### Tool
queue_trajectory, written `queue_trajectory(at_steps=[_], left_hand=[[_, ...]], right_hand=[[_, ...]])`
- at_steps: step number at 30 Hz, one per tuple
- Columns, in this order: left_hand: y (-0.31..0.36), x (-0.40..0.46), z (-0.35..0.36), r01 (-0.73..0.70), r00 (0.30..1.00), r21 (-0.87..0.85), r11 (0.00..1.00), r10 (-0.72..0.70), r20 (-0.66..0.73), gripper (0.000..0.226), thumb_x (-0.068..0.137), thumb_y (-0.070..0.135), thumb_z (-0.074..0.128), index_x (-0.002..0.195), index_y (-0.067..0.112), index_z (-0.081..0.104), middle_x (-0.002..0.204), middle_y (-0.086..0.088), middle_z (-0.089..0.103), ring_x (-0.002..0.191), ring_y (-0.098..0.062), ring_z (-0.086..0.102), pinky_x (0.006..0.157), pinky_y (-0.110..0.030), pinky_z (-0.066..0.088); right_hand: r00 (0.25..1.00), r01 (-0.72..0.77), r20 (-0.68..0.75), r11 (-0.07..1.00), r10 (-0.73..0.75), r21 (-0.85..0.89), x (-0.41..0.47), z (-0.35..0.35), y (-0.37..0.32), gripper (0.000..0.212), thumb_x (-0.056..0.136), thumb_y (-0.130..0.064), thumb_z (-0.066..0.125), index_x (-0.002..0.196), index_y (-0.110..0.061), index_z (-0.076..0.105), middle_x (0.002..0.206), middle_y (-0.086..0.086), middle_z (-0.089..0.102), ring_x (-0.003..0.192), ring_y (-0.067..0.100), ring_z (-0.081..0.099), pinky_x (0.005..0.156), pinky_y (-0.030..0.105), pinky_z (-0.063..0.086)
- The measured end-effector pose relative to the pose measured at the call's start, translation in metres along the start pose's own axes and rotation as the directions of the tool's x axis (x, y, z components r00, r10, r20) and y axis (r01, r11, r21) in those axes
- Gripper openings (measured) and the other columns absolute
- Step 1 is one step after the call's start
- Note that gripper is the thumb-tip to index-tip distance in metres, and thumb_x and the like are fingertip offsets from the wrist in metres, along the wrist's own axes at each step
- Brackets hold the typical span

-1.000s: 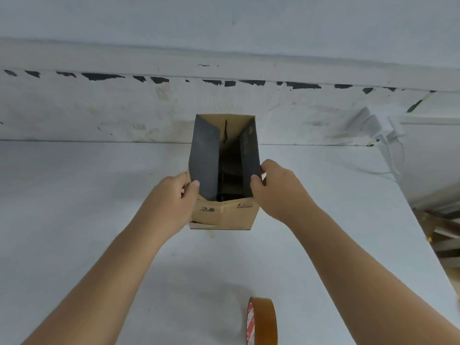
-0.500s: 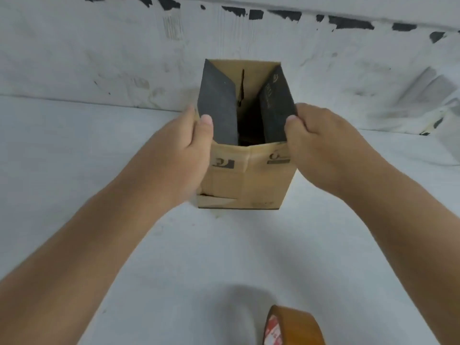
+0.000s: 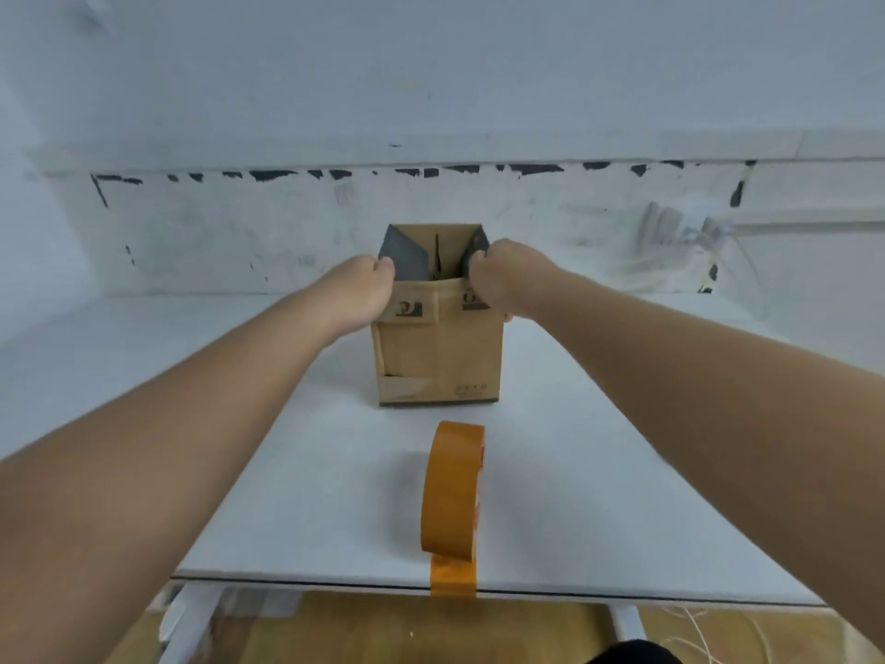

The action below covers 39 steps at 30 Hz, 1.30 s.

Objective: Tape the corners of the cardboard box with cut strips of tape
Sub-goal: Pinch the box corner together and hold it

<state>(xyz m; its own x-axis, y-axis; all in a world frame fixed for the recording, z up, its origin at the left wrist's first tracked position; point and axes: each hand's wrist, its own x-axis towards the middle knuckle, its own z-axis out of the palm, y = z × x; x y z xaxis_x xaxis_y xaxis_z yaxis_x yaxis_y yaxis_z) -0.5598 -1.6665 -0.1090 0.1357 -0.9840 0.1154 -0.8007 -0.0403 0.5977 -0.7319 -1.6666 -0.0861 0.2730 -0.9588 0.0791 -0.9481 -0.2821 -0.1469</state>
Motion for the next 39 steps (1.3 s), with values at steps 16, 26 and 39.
queue_trajectory(at_steps=[16, 26, 39], left_hand=[[0.003, -0.002, 0.015, -0.121, 0.992, 0.062, 0.991, 0.118, 0.043, 0.04, 0.102, 0.032, 0.018, 0.133, 0.028, 0.042, 0.116, 0.008, 0.049, 0.101, -0.017, 0.045, 0.075, -0.022, 0.031], [-0.003, -0.003, 0.018, -0.131, 0.991, 0.013, 0.991, 0.13, 0.021, 0.055, 0.101, 0.038, 0.017, 0.152, 0.021, 0.011, 0.155, -0.004, 0.028, 0.106, -0.01, 0.047, 0.083, -0.023, 0.032], [-0.01, -0.019, 0.03, -0.223, 0.973, -0.32, 0.921, 0.229, -0.02, 0.049, 0.102, 0.045, 0.018, 0.148, 0.032, 0.025, 0.156, 0.008, 0.025, 0.142, -0.014, 0.022, 0.113, -0.035, 0.022]], right_hand=[[1.0, 0.004, -0.005, 0.997, -0.005, -0.072, -0.021, 0.001, 0.011, 0.03, 0.096, -0.008, 0.047, 0.124, 0.002, 0.054, 0.124, 0.015, 0.058, 0.105, 0.028, 0.055, 0.095, 0.03, 0.043], [0.991, -0.102, -0.062, 0.978, 0.115, 0.183, -0.023, 0.005, 0.007, 0.029, 0.1, -0.011, 0.043, 0.125, -0.001, 0.053, 0.102, 0.011, 0.057, 0.103, 0.026, 0.052, 0.093, 0.029, 0.041], [0.954, -0.155, -0.2, 0.937, 0.224, 0.312, -0.014, 0.022, 0.041, 0.018, 0.092, -0.014, 0.038, 0.083, -0.006, 0.051, 0.075, 0.005, 0.045, 0.074, 0.025, 0.048, 0.063, 0.034, 0.039]])
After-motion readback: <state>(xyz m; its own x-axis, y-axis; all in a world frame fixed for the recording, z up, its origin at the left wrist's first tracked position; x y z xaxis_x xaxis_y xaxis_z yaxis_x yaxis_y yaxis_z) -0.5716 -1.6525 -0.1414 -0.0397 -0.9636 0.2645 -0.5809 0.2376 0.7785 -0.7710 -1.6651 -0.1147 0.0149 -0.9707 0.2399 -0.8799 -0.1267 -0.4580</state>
